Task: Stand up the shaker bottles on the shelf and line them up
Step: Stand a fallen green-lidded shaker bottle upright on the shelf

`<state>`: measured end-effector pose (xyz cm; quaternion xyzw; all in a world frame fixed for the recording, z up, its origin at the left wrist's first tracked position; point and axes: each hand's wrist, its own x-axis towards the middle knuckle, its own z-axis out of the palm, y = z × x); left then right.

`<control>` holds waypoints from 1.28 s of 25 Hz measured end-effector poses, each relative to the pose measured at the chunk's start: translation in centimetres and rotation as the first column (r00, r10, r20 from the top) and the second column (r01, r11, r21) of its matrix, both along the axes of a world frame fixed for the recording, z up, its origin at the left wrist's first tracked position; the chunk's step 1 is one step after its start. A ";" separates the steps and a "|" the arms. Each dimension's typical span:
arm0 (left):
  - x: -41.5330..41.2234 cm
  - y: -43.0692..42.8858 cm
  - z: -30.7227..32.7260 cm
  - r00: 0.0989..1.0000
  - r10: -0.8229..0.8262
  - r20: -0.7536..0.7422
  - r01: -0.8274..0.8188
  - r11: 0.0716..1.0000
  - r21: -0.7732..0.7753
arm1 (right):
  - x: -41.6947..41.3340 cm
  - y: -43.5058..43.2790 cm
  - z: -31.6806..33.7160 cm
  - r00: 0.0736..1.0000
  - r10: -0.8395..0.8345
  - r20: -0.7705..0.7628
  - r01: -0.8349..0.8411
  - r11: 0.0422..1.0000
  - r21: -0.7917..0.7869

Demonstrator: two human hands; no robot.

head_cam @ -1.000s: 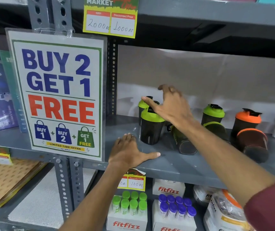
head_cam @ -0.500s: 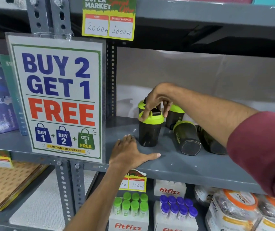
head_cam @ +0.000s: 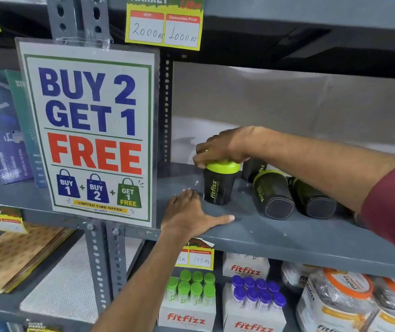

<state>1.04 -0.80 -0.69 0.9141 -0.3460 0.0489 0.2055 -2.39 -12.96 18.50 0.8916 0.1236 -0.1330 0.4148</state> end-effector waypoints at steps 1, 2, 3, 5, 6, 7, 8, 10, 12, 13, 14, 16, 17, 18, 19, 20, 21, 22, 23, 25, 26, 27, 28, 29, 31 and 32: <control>0.0 0.0 0.0 1.000 0.002 0.005 -0.002 1.000 0.002 | -0.3 -0.3 -0.2 0.997 0.076 0.010 -0.075 0.994 -0.081; 0.0 0.0 0.0 1.000 0.003 0.009 -0.003 1.000 0.005 | -0.5 -0.7 -0.5 0.989 0.144 0.014 -0.141 0.979 -0.146; 0.0 0.0 0.0 1.000 0.003 0.011 -0.003 1.000 0.009 | -0.7 -1.1 -0.7 0.980 0.199 0.005 -0.194 0.964 -0.184; 0.0 0.0 0.0 1.000 -0.001 0.010 0.000 1.000 0.013 | -1.2 -1.8 -0.9 0.963 0.270 -0.003 -0.264 0.940 -0.217; -0.1 0.0 0.0 1.000 -0.001 0.009 0.001 1.000 0.013 | -1.4 -2.0 -1.0 0.954 0.300 0.005 -0.290 0.927 -0.238; -0.1 0.1 0.0 1.000 0.000 0.009 0.000 1.000 0.011 | -1.5 -2.2 -1.1 0.944 0.331 0.010 -0.317 0.913 -0.257; -0.1 0.1 0.0 1.000 0.002 0.009 -0.002 1.000 0.007 | -1.5 -2.5 -1.2 0.936 0.352 0.009 -0.336 0.901 -0.274; -0.2 0.2 0.2 1.000 0.003 0.005 -0.003 1.000 0.004 | -1.7 -3.0 -1.4 0.924 0.382 0.021 -0.358 0.883 -0.302; -0.4 0.2 0.4 1.000 0.000 0.000 0.000 1.000 0.004 | -2.7 -3.7 -0.7 0.910 0.397 0.121 -0.351 0.891 -0.287; -0.5 0.2 0.4 1.000 -0.005 0.001 0.005 1.000 0.009 | -3.4 -4.3 -0.1 0.906 0.360 0.221 -0.318 0.926 -0.203; -0.7 0.4 0.5 1.000 -0.006 0.010 0.006 1.000 0.015 | -4.3 -5.2 0.3 0.891 0.282 0.355 -0.275 0.959 -0.069; -1.2 0.6 0.5 0.999 0.011 0.030 -0.011 1.000 0.018 | -6.3 -7.4 0.2 0.808 -0.046 0.588 -0.174 0.934 0.313; -1.8 0.7 0.4 0.999 0.030 0.044 -0.030 0.999 0.010 | -7.1 -8.3 -0.4 0.736 -0.240 0.633 -0.139 0.862 0.488; -2.8 0.5 0.2 0.996 0.051 0.075 -0.051 0.999 -0.003 | -7.8 -9.1 -1.5 0.659 -0.417 0.626 -0.074 0.792 0.606; -3.9 0.1 -0.2 0.990 0.069 0.127 -0.068 0.998 -0.016 | -8.2 -9.8 -2.9 0.586 -0.563 0.583 0.031 0.734 0.678; -5.2 -0.4 -0.6 0.980 0.078 0.185 -0.074 0.997 -0.025 | -8.3 -10.3 -4.6 0.537 -0.672 0.511 0.156 0.674 0.722; -6.6 -1.0 -1.0 0.969 0.073 0.236 -0.068 0.997 -0.029 | -8.5 -10.6 -6.4 0.506 -0.754 0.418 0.266 0.598 0.756; -7.8 -1.6 -1.3 0.961 0.061 0.269 -0.054 0.998 -0.031 | -8.6 -10.5 -7.8 0.482 -0.811 0.333 0.336 0.522 0.784; -8.6 -2.2 -1.4 0.960 0.041 0.278 -0.034 0.999 -0.032 | -8.5 -10.5 -8.9 0.460 -0.853 0.246 0.373 0.437 0.818; -9.6 -3.4 -1.3 0.968 -0.020 0.250 0.029 0.999 -0.032 | -8.4 -11.0 -10.0 0.432 -0.893 0.123 0.367 0.299 0.881; -9.8 -4.0 -1.0 0.971 -0.058 0.231 0.065 0.998 -0.026 | -8.5 -11.5 -10.1 0.439 -0.890 0.118 0.328 0.282 0.902; -9.9 -4.6 -0.7 0.974 -0.094 0.207 0.099 0.995 -0.012 | -8.6 -11.8 -10.2 0.451 -0.882 0.138 0.274 0.284 0.919; -10.0 -5.3 -0.2 0.976 -0.128 0.177 0.128 0.992 0.013 | -8.8 -12.1 -10.2 0.463 -0.869 0.173 0.202 0.294 0.934; -10.0 -6.2 0.4 0.978 -0.155 0.141 0.150 0.988 0.044 | -9.2 -12.4 -10.1 0.473 -0.855 0.211 0.116 0.298 0.947; -9.7 -7.6 1.4 0.982 -0.180 0.051 0.175 0.981 0.084 | -9.9 -12.8 -10.0 0.492 -0.830 0.263 -0.058 0.271 0.961; -9.5 -8.2 1.6 0.983 -0.181 0.014 0.179 0.980 0.088 | -10.1 -12.8 -10.1 0.502 -0.818 0.280 -0.132 0.247 0.960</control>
